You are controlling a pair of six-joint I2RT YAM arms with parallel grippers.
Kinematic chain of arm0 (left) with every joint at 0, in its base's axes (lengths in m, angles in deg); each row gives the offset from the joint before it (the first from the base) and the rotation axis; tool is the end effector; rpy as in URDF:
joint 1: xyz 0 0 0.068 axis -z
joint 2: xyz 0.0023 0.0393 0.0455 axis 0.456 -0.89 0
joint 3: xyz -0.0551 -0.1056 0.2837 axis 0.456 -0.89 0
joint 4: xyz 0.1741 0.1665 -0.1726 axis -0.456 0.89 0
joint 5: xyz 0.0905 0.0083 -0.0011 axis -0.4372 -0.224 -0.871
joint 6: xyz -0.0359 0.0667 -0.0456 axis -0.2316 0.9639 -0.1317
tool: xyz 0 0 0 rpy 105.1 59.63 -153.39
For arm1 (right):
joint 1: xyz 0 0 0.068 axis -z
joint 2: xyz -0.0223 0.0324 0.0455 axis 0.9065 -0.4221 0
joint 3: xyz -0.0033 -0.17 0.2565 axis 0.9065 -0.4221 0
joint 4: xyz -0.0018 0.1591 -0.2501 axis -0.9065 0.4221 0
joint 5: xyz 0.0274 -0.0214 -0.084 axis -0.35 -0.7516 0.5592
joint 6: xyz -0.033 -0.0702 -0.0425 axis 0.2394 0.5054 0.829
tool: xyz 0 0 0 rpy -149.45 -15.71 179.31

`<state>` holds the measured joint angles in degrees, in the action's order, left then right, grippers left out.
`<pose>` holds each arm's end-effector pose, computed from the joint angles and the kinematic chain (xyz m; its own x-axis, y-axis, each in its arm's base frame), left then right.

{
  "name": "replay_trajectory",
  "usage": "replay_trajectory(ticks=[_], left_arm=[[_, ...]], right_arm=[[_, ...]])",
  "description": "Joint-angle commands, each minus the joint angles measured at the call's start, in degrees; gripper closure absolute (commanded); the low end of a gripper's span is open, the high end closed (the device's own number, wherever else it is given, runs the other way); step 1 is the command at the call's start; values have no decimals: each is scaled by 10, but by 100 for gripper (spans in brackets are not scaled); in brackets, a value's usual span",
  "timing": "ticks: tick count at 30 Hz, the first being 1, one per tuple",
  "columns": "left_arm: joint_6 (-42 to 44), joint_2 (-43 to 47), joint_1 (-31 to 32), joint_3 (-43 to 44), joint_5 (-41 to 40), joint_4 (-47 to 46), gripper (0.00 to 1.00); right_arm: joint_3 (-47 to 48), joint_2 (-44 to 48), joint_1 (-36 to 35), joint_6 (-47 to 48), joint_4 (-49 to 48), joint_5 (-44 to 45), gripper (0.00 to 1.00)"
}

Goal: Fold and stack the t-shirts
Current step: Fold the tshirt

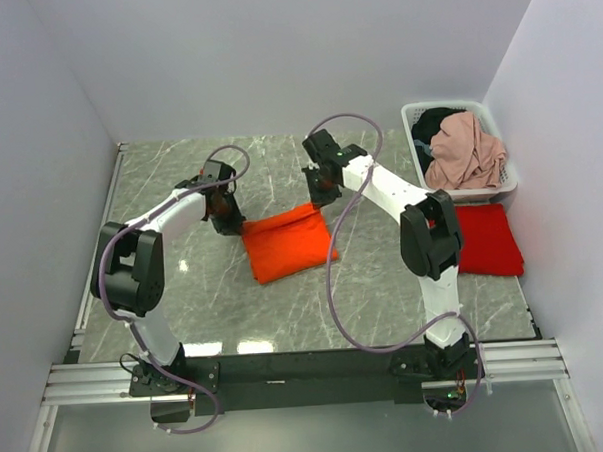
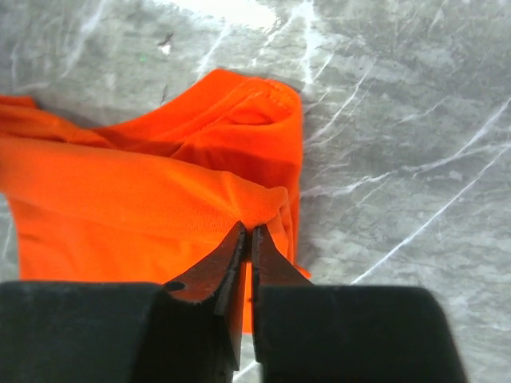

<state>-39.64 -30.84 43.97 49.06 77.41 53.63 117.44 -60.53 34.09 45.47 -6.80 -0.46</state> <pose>0.4009 -0.1256 0.1771 -0.8703 -0.3884 -0.3029 -0.2988 0.9052 -0.3021 0.4543 0.2734 0.2261 -0.8585 -0.1958 -0.4740 -0.2955 0.9442 0.1453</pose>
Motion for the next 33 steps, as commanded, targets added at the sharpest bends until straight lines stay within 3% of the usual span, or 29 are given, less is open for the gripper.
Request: replay_trajectory(ticks=[1,3,7,10,15,19,24,33], left_arm=[[2,11,-7,12,-49,-3,80],[-5,34,-7,7,-63,-2,70],[-20,85,-7,-12,-91,5,27],[-27,133,0,-38,-89,-6,16],[-25,220,44,-99,-64,-79,16],[-41,217,45,-162,13,-183,26],[-43,131,29,-123,50,-269,35],[-50,-62,-30,-50,107,-338,54]], right_arm=[[-16,6,19,-10,-48,26,82],[-22,21,20,-13,-59,24,71],[-48,91,19,-13,-98,8,58],[-109,154,23,-11,-166,-25,52],[-228,211,27,1,-287,-167,52],[-269,184,41,-23,-364,-272,52],[-256,97,62,-93,-477,-398,53],[-191,-82,107,-229,-610,-450,53]])
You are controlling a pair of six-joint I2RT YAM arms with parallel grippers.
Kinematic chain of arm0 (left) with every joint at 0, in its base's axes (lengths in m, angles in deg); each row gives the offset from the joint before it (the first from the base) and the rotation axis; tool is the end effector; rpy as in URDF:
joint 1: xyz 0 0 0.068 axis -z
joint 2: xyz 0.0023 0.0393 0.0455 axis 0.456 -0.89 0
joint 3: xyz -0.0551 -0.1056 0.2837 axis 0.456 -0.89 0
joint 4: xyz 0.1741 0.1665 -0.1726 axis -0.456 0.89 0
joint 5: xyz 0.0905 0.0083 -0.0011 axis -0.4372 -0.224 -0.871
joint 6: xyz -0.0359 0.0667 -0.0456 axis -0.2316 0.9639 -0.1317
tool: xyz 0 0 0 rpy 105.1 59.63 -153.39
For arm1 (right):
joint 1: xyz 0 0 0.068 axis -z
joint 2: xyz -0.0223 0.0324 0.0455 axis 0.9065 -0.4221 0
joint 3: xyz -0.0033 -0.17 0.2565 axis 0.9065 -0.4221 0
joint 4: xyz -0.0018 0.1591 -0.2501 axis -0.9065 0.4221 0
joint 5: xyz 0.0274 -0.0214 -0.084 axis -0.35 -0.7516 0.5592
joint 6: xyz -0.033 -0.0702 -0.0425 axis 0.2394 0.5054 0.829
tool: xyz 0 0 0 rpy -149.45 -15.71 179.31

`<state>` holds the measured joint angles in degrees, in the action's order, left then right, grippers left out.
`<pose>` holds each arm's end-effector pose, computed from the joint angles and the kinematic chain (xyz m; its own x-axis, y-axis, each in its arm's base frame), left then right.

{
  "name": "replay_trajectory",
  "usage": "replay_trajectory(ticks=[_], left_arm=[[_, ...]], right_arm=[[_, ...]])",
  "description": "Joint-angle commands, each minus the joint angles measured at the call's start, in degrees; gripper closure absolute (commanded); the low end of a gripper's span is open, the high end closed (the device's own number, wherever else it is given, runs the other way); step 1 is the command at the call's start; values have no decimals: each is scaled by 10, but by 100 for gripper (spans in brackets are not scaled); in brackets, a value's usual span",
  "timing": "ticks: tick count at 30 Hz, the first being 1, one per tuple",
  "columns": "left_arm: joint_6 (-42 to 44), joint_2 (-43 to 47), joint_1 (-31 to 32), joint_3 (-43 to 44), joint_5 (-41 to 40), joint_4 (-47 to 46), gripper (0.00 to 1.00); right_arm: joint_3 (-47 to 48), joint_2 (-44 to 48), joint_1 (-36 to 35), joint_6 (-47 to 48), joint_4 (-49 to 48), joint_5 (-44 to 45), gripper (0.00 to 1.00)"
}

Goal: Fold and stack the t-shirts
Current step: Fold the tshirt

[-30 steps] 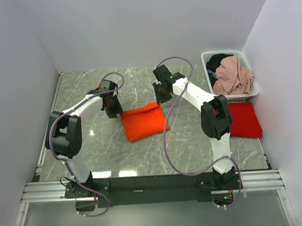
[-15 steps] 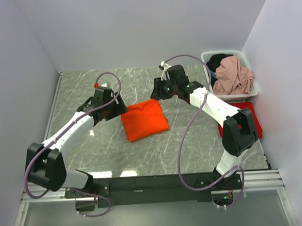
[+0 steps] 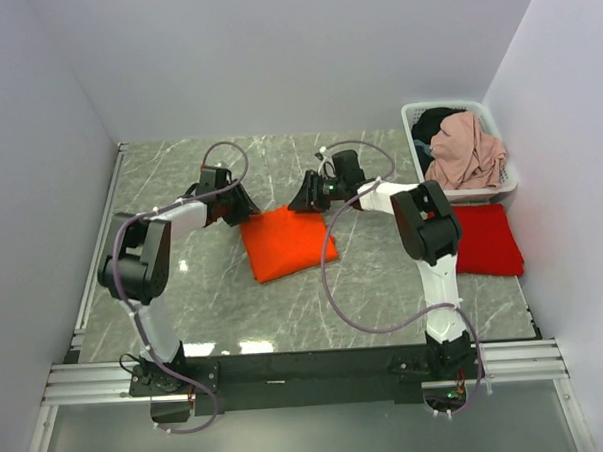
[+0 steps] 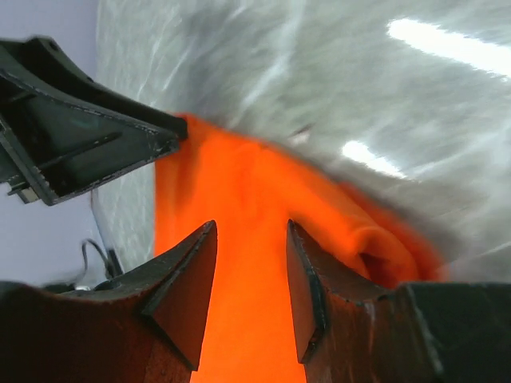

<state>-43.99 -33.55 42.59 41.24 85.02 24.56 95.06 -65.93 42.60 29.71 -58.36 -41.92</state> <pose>0.4320 -0.1344 0.1541 -0.7715 -0.4823 -0.4149 -0.1943 0.7996 -0.5683 0.4828 0.2564 0.1327 -0.8780 0.0584 -0.4751 -0.3768 0.5276 0.7613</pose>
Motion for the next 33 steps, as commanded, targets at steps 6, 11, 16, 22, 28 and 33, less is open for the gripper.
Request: replay_trajectory(ticks=[6,11,16,22,28,33], left_arm=[[-9,-116,-33,34,46,-71,55],[-7,-88,-46,24,42,-68,48],[11,-11,-48,42,17,-26,28],[-1,97,-36,22,17,8,16],[-58,199,29,-109,52,-33,29],[-116,228,85,-242,79,-103,61]], right_arm=[[21,-94,50,-187,-176,-35,55],[-5,-69,64,-206,-205,-43,55],[-41,21,67,-193,-199,-45,55],[-142,137,66,-198,-234,-59,55],[-286,201,63,-227,-318,-104,56],[-356,181,57,-208,-339,-153,59]])
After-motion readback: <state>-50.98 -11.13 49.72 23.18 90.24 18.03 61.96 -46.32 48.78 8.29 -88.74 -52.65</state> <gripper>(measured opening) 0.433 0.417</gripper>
